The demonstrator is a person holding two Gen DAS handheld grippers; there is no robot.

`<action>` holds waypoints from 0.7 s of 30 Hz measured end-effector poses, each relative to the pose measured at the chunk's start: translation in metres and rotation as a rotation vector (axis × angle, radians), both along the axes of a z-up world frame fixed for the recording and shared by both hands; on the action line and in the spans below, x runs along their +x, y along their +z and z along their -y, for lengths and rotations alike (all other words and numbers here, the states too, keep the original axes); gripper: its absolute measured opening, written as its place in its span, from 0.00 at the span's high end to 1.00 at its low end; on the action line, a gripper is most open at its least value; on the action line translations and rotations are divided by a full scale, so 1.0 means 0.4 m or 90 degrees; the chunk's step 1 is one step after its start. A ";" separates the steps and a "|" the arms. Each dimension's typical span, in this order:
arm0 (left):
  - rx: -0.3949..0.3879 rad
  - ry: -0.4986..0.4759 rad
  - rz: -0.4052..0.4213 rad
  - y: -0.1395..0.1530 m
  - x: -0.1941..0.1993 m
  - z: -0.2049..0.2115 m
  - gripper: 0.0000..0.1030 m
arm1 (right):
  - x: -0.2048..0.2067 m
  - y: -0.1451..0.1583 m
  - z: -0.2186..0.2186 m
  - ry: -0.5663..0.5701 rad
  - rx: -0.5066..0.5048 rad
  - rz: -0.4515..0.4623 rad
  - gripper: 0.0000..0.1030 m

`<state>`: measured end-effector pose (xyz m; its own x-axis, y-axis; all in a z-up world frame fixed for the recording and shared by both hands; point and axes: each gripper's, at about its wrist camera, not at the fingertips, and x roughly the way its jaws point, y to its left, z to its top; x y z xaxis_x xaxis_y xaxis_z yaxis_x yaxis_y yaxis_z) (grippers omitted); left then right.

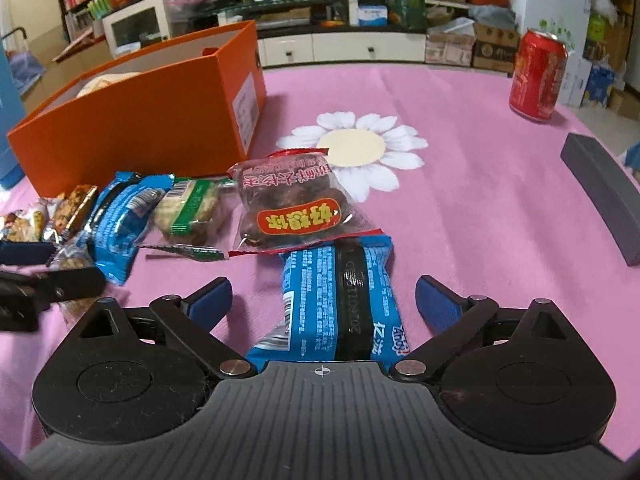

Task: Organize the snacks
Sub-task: 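Move right tool to the round cookie bag while left tool approaches the brown cookie pack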

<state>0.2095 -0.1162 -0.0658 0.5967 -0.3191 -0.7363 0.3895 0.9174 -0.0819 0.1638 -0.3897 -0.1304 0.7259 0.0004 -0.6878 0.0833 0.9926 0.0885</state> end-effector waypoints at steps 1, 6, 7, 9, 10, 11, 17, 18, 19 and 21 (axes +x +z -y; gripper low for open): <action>-0.003 -0.005 -0.016 -0.002 -0.005 -0.007 0.24 | -0.006 0.005 0.003 0.000 0.013 0.003 0.16; 0.043 -0.008 -0.021 -0.007 -0.041 -0.053 0.24 | -0.044 0.057 -0.017 0.022 0.019 0.057 0.15; 0.076 0.001 -0.020 -0.009 -0.047 -0.061 0.24 | -0.043 0.062 -0.020 0.019 0.016 0.059 0.14; 0.100 0.016 -0.025 -0.008 -0.055 -0.089 0.21 | -0.037 0.062 -0.016 0.008 0.027 0.046 0.14; 0.091 0.022 -0.038 -0.006 -0.054 -0.103 0.21 | -0.036 0.058 -0.011 0.005 0.042 0.038 0.14; 0.070 0.024 -0.044 -0.001 -0.054 -0.118 0.22 | -0.036 0.056 -0.004 0.003 0.055 0.035 0.14; -0.001 0.019 -0.021 0.032 -0.044 -0.117 0.12 | -0.049 0.067 0.023 -0.012 0.101 0.058 0.14; -0.002 0.018 -0.021 0.032 -0.038 -0.111 0.12 | -0.049 0.071 0.017 -0.004 0.105 0.061 0.14; -0.003 0.015 -0.020 0.031 -0.032 -0.103 0.12 | -0.047 0.073 0.010 0.002 0.102 0.061 0.14; -0.006 0.012 -0.021 0.032 -0.022 -0.089 0.13 | -0.033 0.070 -0.002 -0.005 0.081 0.048 0.14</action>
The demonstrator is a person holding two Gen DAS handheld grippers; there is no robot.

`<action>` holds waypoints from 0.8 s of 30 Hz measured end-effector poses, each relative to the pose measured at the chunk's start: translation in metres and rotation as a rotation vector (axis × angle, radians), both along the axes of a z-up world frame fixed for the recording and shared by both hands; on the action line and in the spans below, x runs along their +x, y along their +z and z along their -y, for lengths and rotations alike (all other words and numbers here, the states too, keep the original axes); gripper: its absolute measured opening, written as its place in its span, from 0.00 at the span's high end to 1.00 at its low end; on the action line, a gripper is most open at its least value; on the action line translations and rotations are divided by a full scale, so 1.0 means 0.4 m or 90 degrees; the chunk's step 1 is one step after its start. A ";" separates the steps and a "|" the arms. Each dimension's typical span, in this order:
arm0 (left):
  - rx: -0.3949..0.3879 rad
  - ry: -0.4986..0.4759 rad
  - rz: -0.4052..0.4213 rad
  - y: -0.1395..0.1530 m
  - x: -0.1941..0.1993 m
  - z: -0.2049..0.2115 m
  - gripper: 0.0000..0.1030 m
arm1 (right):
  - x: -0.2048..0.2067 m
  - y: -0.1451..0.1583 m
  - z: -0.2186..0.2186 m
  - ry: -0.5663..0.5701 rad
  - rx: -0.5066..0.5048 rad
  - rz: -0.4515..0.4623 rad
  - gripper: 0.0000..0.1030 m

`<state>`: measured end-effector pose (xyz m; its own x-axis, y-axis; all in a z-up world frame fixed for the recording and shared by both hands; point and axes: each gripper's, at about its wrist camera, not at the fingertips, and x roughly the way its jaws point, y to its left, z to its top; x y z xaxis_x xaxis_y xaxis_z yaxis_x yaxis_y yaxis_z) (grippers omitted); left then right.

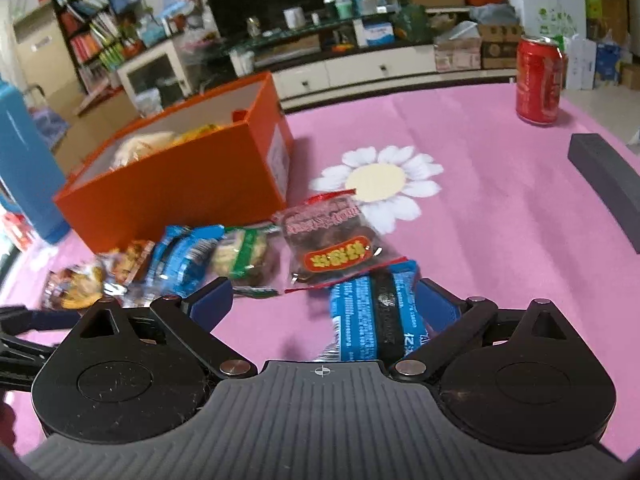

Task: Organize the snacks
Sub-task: 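Move right tool to the round cookie bag while left tool approaches the brown cookie pack, then grasp the round cookie bag with right tool while left tool grasps the brown cookie pack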

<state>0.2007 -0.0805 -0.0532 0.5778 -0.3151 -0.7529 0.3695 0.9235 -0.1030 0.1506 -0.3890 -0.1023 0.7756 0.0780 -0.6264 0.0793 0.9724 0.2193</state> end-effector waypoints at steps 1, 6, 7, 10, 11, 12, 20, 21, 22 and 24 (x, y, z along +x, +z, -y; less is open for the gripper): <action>-0.004 0.002 0.002 0.004 0.002 0.000 0.13 | 0.004 -0.003 -0.001 -0.004 -0.005 -0.004 0.15; -0.008 0.047 0.027 0.028 0.005 -0.085 0.12 | 0.002 0.010 -0.017 0.007 0.011 0.018 0.16; -0.004 0.073 0.031 0.032 0.015 -0.118 0.12 | 0.004 0.013 -0.030 0.019 0.018 0.023 0.15; -0.030 0.153 0.038 0.046 0.046 -0.221 0.11 | 0.030 0.005 -0.119 0.084 0.035 0.008 0.16; -0.046 0.174 0.040 0.049 0.051 -0.251 0.11 | 0.041 -0.001 -0.159 0.112 0.036 0.000 0.17; -0.063 0.193 0.040 0.048 0.055 -0.281 0.11 | 0.053 -0.009 -0.204 0.138 0.029 -0.008 0.19; -0.135 0.260 0.013 0.024 0.066 -0.415 0.11 | 0.106 -0.061 -0.380 0.181 -0.100 -0.037 0.53; -0.135 0.263 0.015 0.026 0.065 -0.422 0.11 | 0.103 -0.063 -0.383 0.180 -0.114 -0.030 0.60; -0.136 0.266 0.016 0.027 0.065 -0.426 0.11 | 0.100 -0.064 -0.382 0.181 -0.121 -0.027 0.71; -0.143 0.264 0.013 0.025 0.060 -0.425 0.11 | 0.091 -0.065 -0.371 0.183 -0.137 -0.027 0.82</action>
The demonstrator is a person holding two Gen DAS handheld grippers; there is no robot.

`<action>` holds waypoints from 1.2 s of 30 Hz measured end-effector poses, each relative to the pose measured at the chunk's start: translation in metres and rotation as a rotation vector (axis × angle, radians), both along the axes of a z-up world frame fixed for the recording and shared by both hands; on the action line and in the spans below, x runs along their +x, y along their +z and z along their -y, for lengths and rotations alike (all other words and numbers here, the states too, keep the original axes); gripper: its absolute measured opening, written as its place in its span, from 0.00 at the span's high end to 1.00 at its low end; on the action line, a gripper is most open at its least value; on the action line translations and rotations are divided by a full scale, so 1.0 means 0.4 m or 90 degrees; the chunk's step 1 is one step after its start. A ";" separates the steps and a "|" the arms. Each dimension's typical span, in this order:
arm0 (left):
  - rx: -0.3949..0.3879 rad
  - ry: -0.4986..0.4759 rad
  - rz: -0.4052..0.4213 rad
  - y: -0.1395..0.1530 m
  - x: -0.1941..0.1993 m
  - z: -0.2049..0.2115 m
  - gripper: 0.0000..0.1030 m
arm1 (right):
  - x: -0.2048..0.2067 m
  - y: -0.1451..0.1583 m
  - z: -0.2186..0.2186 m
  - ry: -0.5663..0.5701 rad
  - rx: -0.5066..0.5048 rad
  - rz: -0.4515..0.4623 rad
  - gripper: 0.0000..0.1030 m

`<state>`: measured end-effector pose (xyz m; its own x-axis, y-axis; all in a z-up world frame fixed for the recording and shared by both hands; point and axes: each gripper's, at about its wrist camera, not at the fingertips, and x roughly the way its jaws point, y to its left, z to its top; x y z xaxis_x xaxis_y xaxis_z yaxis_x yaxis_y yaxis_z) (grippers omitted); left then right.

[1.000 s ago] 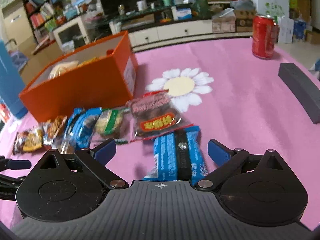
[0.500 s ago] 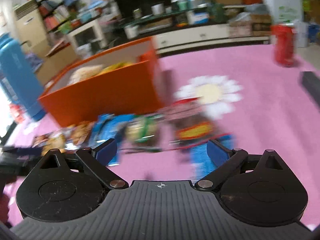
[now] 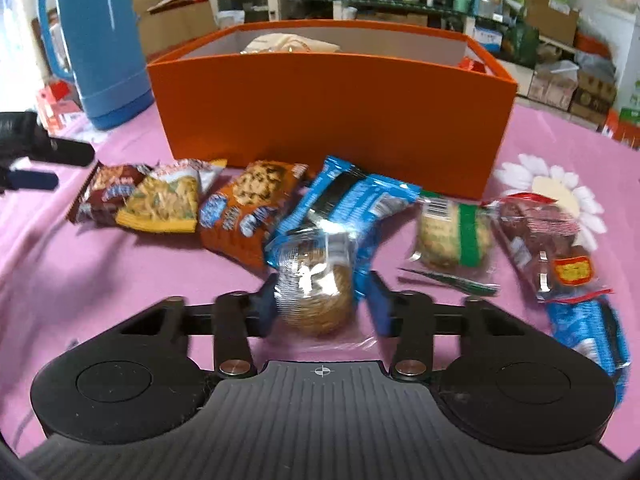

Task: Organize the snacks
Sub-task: 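Grasp the round cookie bag with right tool while left tool grasps the brown cookie pack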

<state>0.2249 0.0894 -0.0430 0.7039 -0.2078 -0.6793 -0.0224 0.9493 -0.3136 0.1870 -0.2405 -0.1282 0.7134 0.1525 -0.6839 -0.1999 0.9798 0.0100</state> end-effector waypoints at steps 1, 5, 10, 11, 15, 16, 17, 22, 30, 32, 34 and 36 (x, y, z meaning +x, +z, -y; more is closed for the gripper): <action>-0.002 -0.003 -0.001 0.001 -0.002 0.002 0.11 | -0.009 0.000 0.010 0.000 -0.005 -0.001 0.82; 0.031 -0.016 0.001 -0.002 -0.005 0.028 0.10 | -0.063 0.004 0.069 -0.005 -0.012 -0.012 0.82; 0.147 -0.033 0.003 -0.013 0.003 0.081 0.10 | -0.134 0.011 0.154 -0.009 -0.007 -0.022 0.64; 0.170 -0.030 0.008 -0.013 0.010 0.086 0.09 | -0.139 0.012 0.172 -0.016 0.002 -0.025 0.55; 0.195 -0.017 0.008 -0.013 0.052 0.078 0.09 | -0.147 0.034 0.218 -0.032 0.061 -0.017 0.43; 0.177 -0.015 0.010 -0.011 0.066 0.071 0.09 | -0.147 0.041 0.226 -0.036 0.074 -0.012 0.35; 0.159 -0.021 0.007 -0.011 0.083 0.066 0.09 | -0.144 0.047 0.230 -0.041 0.086 -0.008 0.31; 0.125 -0.062 0.011 -0.028 0.171 0.056 0.10 | -0.138 0.057 0.220 -0.033 0.099 -0.001 0.30; 0.036 -0.184 -0.050 -0.064 0.144 0.025 0.10 | -0.126 0.050 0.239 -0.053 0.123 -0.020 0.27; 0.043 -0.191 -0.060 -0.064 0.103 0.024 0.10 | -0.127 0.051 0.247 -0.057 0.139 -0.021 0.27; 0.068 -0.198 -0.062 -0.064 0.053 0.034 0.10 | -0.126 0.052 0.254 -0.064 0.147 -0.022 0.26; 0.107 -0.200 -0.061 -0.064 0.010 0.051 0.10 | -0.127 0.054 0.261 -0.069 0.154 -0.022 0.26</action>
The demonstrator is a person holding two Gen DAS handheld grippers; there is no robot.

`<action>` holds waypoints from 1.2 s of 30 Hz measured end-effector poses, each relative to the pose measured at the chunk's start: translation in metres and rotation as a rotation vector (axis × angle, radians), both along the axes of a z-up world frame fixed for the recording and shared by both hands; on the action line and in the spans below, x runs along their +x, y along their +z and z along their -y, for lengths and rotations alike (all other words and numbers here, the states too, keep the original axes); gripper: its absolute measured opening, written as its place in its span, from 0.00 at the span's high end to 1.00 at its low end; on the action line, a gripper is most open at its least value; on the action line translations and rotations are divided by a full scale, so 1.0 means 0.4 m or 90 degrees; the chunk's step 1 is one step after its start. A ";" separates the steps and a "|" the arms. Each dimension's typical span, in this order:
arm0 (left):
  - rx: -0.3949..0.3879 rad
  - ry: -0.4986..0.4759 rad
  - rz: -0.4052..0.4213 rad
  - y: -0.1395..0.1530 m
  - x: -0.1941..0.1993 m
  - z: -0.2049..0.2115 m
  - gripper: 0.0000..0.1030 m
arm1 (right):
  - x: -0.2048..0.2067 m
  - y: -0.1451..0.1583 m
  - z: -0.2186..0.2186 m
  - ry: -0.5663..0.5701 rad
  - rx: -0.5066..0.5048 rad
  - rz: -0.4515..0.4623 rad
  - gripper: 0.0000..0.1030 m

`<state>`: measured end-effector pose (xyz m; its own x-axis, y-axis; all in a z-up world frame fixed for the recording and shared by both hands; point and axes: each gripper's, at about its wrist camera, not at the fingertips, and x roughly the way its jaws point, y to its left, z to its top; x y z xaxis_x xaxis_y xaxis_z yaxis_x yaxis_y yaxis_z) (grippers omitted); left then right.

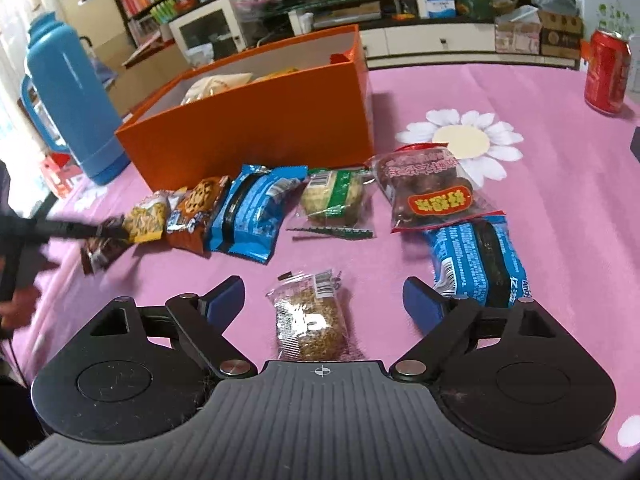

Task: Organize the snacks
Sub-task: 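Grasp the round cookie bag with right tool while left tool grasps the brown cookie pack, then drop both snacks into the orange box and open both tools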

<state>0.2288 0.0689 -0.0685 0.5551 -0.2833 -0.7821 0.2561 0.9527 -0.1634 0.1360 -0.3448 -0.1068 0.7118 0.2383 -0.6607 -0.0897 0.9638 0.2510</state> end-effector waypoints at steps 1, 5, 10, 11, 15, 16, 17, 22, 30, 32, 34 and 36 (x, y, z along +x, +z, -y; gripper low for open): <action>0.022 0.004 0.003 -0.001 -0.014 0.007 0.10 | -0.001 0.000 0.002 -0.002 0.002 0.000 0.26; 0.075 0.033 0.009 0.001 -0.003 0.013 0.10 | -0.002 -0.004 0.001 0.004 -0.001 -0.008 0.25; 0.109 0.038 0.013 -0.012 0.029 0.016 0.10 | -0.002 -0.017 -0.025 0.027 -0.035 -0.013 0.24; 0.108 0.037 0.022 -0.014 0.020 0.021 0.10 | -0.001 -0.017 -0.031 0.030 -0.042 -0.010 0.25; 0.112 0.037 0.030 -0.011 0.016 0.032 0.10 | 0.010 -0.024 -0.053 0.044 -0.057 -0.008 0.24; 0.112 0.034 0.032 -0.011 0.015 0.031 0.10 | 0.014 -0.030 -0.058 0.046 -0.061 -0.012 0.25; 0.114 0.034 0.034 -0.010 0.012 0.030 0.10 | 0.019 -0.036 -0.064 0.048 -0.070 -0.017 0.26; 0.115 0.017 0.045 -0.002 -0.006 0.030 0.35 | 0.010 -0.054 -0.101 0.062 -0.168 -0.011 0.43; 0.052 0.016 0.016 0.064 -0.116 -0.008 0.48 | -0.050 -0.004 -0.047 0.041 -0.106 0.022 0.86; 0.026 0.014 0.033 0.098 -0.148 -0.009 0.48 | -0.059 0.024 -0.023 0.027 -0.051 0.042 0.86; 0.021 0.009 0.050 0.134 -0.147 0.012 0.48 | -0.051 0.051 -0.006 0.018 0.002 0.057 0.86; 0.006 0.003 0.064 0.174 -0.104 0.043 0.48 | -0.018 0.088 -0.001 0.014 0.033 0.076 0.86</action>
<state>0.1872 0.0517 0.0010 0.6322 -0.2737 -0.7249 0.2669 0.9552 -0.1278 0.1288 -0.3442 -0.0714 0.7789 0.2870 -0.5577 -0.1433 0.9471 0.2873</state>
